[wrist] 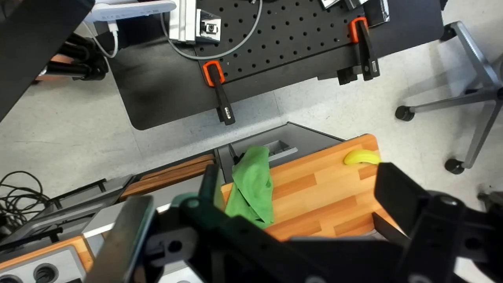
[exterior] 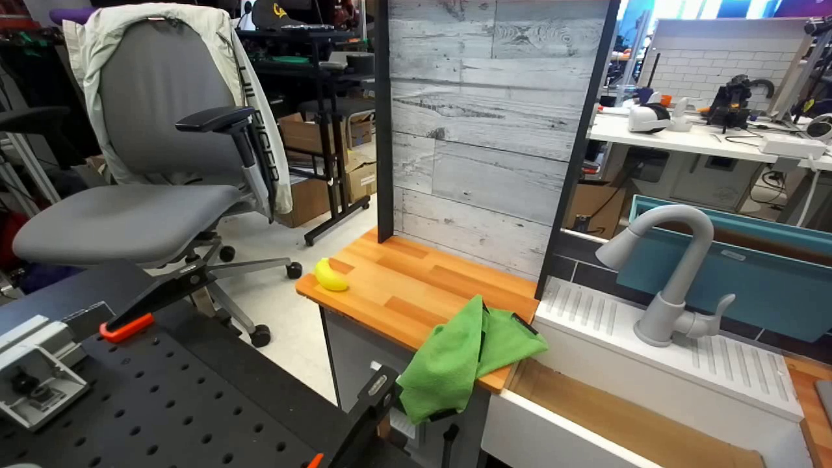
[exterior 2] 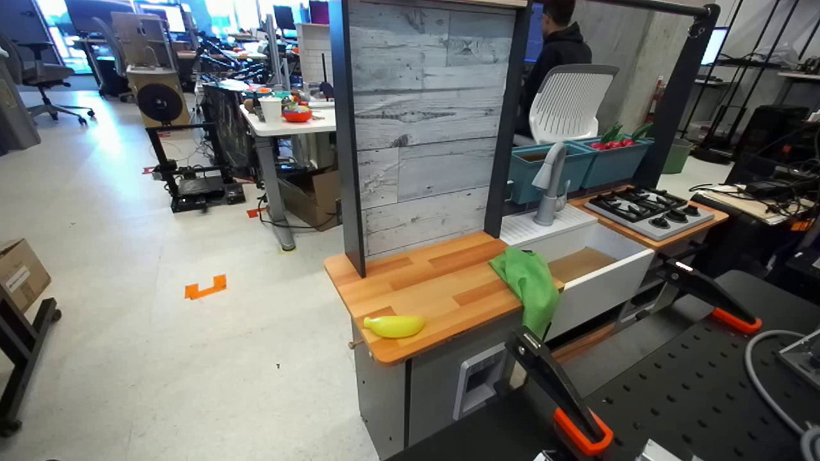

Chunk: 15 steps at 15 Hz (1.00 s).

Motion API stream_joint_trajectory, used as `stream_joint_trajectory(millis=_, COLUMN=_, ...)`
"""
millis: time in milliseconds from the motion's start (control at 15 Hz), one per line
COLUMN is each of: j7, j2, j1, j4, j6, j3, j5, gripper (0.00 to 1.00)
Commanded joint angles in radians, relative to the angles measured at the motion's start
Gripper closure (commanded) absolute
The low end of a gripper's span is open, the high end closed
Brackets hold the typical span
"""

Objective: Pick up the banana and put it on the right side of the counter

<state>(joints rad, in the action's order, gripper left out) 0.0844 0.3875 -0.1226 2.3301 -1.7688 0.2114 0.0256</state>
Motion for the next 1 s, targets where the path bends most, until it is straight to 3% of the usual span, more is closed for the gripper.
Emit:
stream_joint_trajectory(millis=0, j7=0.010, j2=-0.006, j1=0.010, j4=0.042, j6=-0.095, j3=-0.035, j5=0.014, gripper=0.00)
stream_joint_trajectory(millis=400, j7=0.071, j2=-0.083, j1=0.096, j4=0.182, j6=-0.493, j3=-0.120, j5=0.008, gripper=0.00)
stream_joint_trajectory(millis=733, j7=0.151, j2=-0.279, j1=0.173, j4=0.206, j6=-0.808, j3=-0.179, j5=0.003, gripper=0.00)
stream_joint_trajectory(millis=933, j7=0.178, j2=-0.440, j1=0.198, j4=0.159, j6=-0.921, j3=-0.222, j5=-0.016, gripper=0.00)
